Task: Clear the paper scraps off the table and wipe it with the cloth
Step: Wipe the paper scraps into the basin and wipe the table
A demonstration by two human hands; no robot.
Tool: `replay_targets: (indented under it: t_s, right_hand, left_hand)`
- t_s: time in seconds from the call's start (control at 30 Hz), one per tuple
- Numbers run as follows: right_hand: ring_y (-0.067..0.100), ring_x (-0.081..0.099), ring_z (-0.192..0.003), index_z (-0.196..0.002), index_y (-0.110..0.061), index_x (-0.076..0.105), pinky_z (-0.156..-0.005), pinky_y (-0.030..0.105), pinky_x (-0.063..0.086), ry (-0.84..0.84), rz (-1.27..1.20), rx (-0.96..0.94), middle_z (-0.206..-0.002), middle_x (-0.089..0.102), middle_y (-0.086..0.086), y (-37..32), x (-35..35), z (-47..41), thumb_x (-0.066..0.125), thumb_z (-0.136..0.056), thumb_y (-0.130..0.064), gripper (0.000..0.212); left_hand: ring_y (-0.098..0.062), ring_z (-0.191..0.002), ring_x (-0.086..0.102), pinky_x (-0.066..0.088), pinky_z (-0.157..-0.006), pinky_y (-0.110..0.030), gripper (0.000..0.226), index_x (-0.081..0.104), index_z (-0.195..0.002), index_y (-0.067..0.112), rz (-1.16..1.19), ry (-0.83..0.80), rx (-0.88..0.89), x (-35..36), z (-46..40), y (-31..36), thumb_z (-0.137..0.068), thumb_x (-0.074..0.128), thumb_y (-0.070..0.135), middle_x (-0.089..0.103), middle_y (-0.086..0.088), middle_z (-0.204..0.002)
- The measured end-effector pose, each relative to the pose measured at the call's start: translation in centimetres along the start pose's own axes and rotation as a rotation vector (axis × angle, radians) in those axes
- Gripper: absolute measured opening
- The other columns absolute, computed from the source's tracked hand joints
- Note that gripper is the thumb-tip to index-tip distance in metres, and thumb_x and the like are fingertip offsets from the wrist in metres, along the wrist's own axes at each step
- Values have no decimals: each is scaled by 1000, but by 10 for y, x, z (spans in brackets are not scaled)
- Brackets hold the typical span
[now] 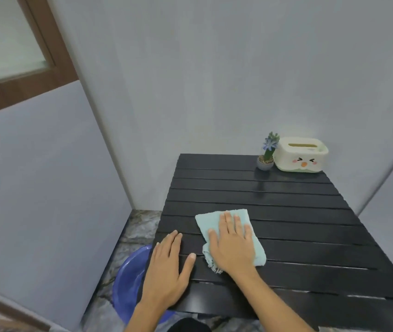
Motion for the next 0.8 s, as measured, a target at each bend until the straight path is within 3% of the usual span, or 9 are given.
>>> replay_targets:
  t_s: [0.1,0.17,0.2,0.33,0.4,0.5,0.63,0.7,0.8]
  right_hand:
    - [22,-10,-151,-157,-14,0,-116,47,-14,1,-15,27,-165,-3,-1,-15,11,-2,-9,-83,-55,85]
    - [22,-12,-150,-157,-16,1,-115,48,-18,-36,10,-38,-165,-5,-3,-20,18,2,3,-91,-58,78]
    - [23,-8,-151,-157,-17,7,-115,48,-16,-41,16,-73,-164,-1,-4,-20,18,6,12,-94,-59,76]
    - [27,46,-136,-139,-21,55,-109,50,15,-12,63,-202,-146,52,-2,-15,13,24,37,-91,-64,67]
    - [25,49,-133,-137,-27,56,-108,49,17,-67,67,-223,-143,55,-5,-7,17,36,33,-92,-68,65]
    - [22,38,-141,-142,-35,48,-110,47,12,-74,65,-272,-150,44,-8,6,12,54,25,-89,-76,71]
    - [23,54,-130,-134,-27,60,-104,47,25,-52,106,-194,-141,56,-1,31,3,58,31,-89,-73,71]
    - [26,43,-139,-143,-24,51,-110,49,17,-41,115,-158,-150,45,4,37,-4,47,33,-88,-71,75]
    - [24,-4,-151,-157,-24,12,-117,53,-11,-53,135,-128,-165,3,2,32,-8,21,14,-88,-71,83]
  left_hand:
    - [-8,-149,16,14,-123,-34,81,25,-155,22,-3,-6,-9,2,-1,-1,-91,18,71,21,9,-162]
    - [-9,-149,18,17,-122,-36,81,25,-155,22,-10,3,-13,2,-2,-3,-91,19,71,22,9,-162]
    - [-9,-148,19,18,-122,-36,81,26,-155,22,-10,8,-15,2,-2,-3,-91,20,71,23,9,-162]
    - [-10,-148,20,18,-122,-36,82,28,-155,22,-26,4,-16,5,-3,-3,-91,20,73,25,9,-162]
    - [-10,-148,21,17,-122,-36,80,29,-154,22,-42,6,-7,6,-3,-3,-91,21,72,26,8,-161]
    - [-10,-148,19,14,-122,-35,80,30,-154,22,-60,-3,-3,7,-3,-4,-92,20,72,26,8,-161]
    - [-10,-148,20,14,-123,-35,81,30,-154,22,-37,-1,-10,5,-3,-2,-91,20,72,27,8,-161]
    - [-10,-147,21,15,-122,-36,80,31,-154,22,-32,0,-10,5,-2,-1,-92,21,71,27,8,-161]
    - [-9,-148,18,11,-123,-34,80,29,-154,23,-26,-14,-1,5,-3,1,-92,21,72,26,8,-161]
Point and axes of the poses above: each hand's wrist, its own z-axis away from the middle knuckle, its own x-axis out of the palm, y = z × x, the point moved 10 cm from there along -z, towards the middle knuckle
